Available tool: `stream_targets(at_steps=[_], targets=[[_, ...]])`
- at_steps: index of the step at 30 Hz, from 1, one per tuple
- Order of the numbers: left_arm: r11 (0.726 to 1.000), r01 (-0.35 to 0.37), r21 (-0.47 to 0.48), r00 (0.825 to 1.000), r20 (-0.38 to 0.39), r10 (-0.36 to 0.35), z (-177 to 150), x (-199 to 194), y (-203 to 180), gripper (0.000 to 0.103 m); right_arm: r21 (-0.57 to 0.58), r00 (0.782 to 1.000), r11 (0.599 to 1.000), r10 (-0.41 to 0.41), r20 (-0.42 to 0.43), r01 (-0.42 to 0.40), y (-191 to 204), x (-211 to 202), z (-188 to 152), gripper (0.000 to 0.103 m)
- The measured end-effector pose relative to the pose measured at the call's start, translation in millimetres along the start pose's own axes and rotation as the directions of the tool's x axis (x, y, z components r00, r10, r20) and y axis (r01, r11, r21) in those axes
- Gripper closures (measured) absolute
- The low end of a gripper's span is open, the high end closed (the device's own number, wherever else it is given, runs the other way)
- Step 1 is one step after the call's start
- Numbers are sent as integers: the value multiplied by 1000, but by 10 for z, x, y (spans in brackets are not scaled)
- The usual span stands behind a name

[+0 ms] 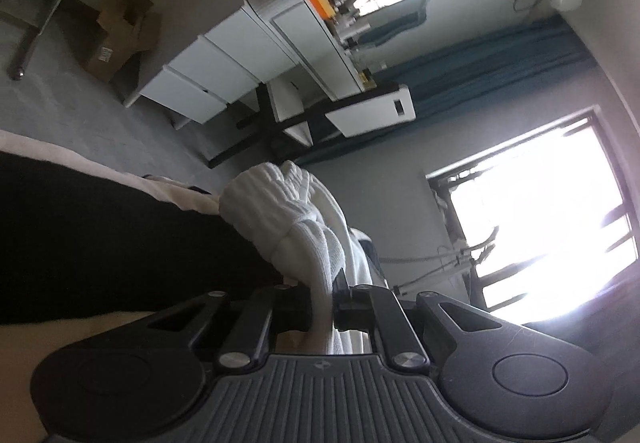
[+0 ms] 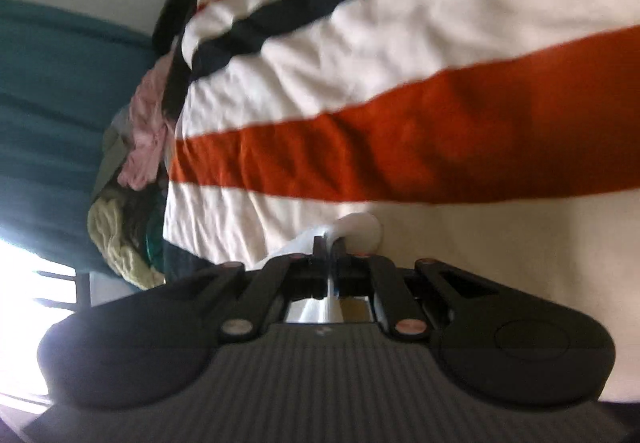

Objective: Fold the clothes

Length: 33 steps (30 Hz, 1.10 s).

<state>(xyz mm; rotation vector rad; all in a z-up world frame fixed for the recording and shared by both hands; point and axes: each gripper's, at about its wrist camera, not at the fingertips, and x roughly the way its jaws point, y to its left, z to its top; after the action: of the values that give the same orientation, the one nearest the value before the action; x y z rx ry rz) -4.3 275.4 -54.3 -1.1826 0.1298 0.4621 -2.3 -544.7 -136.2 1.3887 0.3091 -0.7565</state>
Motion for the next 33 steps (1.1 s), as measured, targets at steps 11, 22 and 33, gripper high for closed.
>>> stream_targets(at_steps=[11,22,33], targets=[[971,-219,95,974,-39,223,70,-55,-10,56,4,977,977,-211,-2,211,-149,-143,-7,90],[859,-324,396,946,145,290,-427,-433,-544,7,-293,999,956,-22,29,29,498,53,-91,33],[736,-189,650,982,103,160,-1072,-243,-968,5,-817,978,566,-87,-189,-107,1074,976,-811,53]])
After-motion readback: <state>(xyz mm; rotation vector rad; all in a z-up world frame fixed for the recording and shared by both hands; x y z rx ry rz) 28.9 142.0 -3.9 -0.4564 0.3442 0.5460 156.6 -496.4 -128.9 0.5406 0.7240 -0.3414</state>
